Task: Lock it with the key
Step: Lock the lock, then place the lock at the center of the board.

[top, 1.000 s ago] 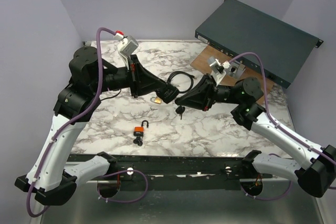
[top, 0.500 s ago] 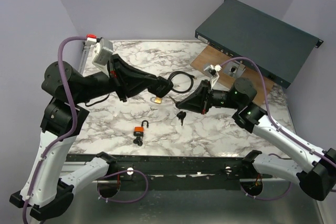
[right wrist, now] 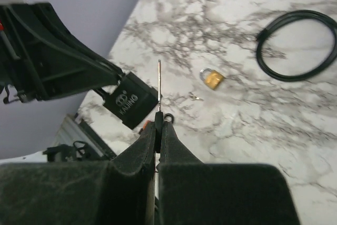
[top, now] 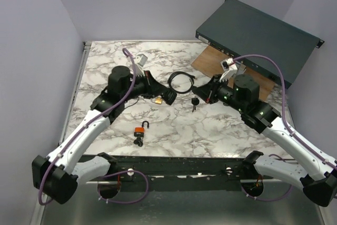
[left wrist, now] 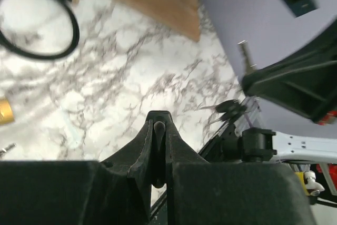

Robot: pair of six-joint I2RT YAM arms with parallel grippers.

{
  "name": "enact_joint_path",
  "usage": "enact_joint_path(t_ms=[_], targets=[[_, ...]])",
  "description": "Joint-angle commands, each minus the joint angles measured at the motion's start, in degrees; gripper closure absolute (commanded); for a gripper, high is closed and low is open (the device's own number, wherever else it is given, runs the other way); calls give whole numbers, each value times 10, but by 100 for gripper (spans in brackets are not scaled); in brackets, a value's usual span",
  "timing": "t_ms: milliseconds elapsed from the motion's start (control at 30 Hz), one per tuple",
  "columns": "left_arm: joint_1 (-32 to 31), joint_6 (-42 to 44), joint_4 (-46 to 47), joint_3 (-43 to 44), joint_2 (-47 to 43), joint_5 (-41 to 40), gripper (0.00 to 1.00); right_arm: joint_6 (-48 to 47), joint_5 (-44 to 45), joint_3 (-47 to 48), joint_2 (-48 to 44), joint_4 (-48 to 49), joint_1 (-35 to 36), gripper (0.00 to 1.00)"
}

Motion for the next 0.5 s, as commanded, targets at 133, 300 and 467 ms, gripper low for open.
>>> enact_joint_path(t_ms=[133, 300, 467], targets=[[-87, -91, 236, -47, 150, -39, 100, 23, 196, 23, 10, -115, -3, 99], [-100, -122, 319, -39, 268, -25, 100, 37, 216, 4, 32, -122, -3, 99], [-108, -153, 385, -32, 356, -3, 100, 46, 244, 0, 64, -134, -4, 99]])
